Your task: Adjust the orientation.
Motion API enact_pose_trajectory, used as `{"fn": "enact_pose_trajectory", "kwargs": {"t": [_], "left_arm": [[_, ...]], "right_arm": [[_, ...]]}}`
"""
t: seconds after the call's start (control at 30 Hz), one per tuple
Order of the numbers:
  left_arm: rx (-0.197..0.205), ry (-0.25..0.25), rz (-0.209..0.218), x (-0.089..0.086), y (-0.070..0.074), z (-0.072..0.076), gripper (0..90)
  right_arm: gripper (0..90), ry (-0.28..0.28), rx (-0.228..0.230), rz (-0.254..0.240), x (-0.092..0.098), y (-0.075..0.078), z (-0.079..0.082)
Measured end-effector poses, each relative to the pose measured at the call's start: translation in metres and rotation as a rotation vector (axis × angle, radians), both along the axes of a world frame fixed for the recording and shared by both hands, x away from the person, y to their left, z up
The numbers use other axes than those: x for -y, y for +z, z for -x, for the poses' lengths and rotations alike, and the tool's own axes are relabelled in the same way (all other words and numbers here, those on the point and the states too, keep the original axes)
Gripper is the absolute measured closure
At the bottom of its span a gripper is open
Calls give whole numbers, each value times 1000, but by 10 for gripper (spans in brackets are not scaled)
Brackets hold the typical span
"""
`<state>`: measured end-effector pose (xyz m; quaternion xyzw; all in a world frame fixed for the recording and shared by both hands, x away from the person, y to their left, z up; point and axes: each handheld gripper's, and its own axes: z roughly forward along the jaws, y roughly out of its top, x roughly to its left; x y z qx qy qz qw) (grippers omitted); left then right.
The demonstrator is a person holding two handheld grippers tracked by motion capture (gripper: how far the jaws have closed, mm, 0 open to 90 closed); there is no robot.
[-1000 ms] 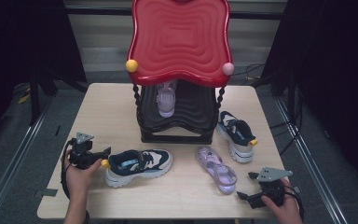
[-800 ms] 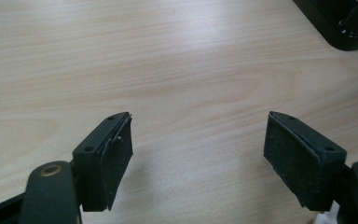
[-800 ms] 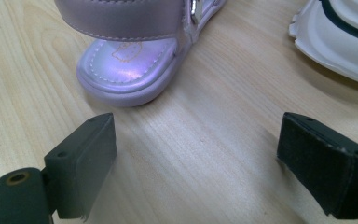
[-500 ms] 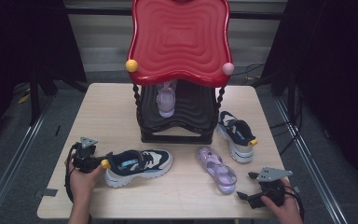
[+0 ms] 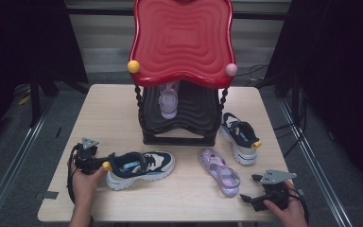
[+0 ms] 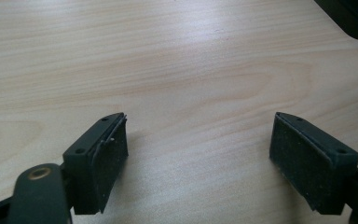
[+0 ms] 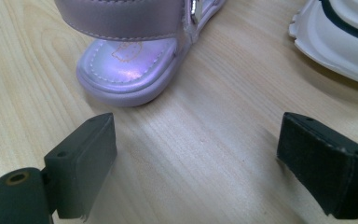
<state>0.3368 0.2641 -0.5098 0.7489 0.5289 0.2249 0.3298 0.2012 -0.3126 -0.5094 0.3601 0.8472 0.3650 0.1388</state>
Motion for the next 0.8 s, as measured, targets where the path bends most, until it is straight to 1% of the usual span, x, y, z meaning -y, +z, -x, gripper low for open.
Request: {"fn": "enact_pose_trajectory", "kwargs": {"t": [0.43, 0.6, 0.67, 0.77, 0.8], "left_arm": [[2, 1, 0, 0, 0, 0, 188], [2, 0, 0, 0, 0, 0, 192], [2, 0, 0, 0, 0, 0, 193], [2, -2, 1, 0, 0, 0, 199], [2, -2, 1, 0, 0, 0, 199]], "right_arm": [[112, -12, 0, -3, -1, 0, 0], [135, -26, 7, -4, -3, 0, 3], [138, -30, 1, -9, -4, 1, 4], [145, -22, -18, -46, -8, 1, 7], [147, -18, -14, -50, -10, 2, 7]]}}
